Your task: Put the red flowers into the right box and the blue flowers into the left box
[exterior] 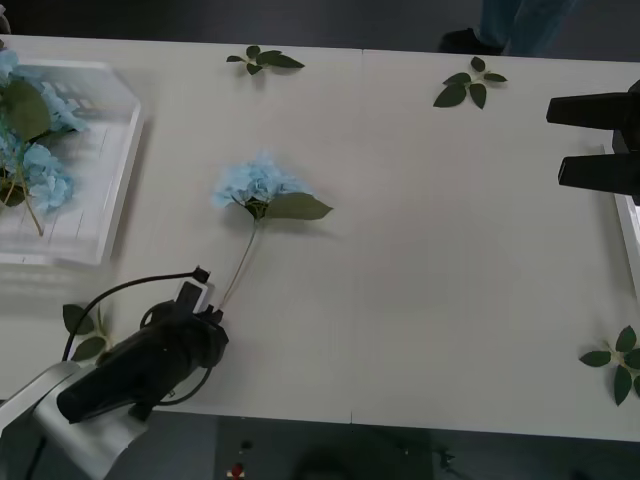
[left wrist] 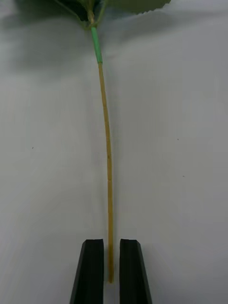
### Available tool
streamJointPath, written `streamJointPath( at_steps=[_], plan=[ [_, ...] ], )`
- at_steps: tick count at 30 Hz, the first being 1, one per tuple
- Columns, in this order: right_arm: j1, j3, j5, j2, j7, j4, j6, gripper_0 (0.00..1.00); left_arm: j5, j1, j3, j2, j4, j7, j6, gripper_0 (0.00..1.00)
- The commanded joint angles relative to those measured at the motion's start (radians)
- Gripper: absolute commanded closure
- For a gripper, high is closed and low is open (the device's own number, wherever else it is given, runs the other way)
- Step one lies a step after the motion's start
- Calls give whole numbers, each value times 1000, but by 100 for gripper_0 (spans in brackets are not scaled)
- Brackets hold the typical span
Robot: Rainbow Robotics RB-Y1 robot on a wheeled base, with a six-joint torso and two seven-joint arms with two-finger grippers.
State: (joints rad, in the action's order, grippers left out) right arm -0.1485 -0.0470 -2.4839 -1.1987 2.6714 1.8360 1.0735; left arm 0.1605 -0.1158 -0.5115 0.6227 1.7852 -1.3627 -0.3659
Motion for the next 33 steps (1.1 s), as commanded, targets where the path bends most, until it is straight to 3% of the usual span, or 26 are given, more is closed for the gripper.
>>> streamJointPath(
  at_steps=[1, 3, 8, 15, 22, 33],
  plan=[
    [-6, -10, -7, -9, 27, 11, -3, 0, 71, -10, 71, 11, 148, 51, -113, 22],
    [-6, -10, -7, -9, 27, 11, -3, 0, 105, -7, 106, 11, 206, 50, -194, 12],
    [-6, -10, -7, -9, 27, 11, -3, 0, 151, 91, 165, -29, 292, 48, -479, 9],
    [-6, -10, -7, -9, 27, 11, -3, 0, 116, 292, 172, -143, 186, 45, -712, 8],
    [-6, -10, -7, -9, 27, 11, -3, 0, 90, 443, 146, -242, -12, 30, -731, 2],
    [-6, -10, -7, -9, 27, 11, -3, 0, 1, 547, 74, -291, -216, 25, -679, 2]
  ],
)
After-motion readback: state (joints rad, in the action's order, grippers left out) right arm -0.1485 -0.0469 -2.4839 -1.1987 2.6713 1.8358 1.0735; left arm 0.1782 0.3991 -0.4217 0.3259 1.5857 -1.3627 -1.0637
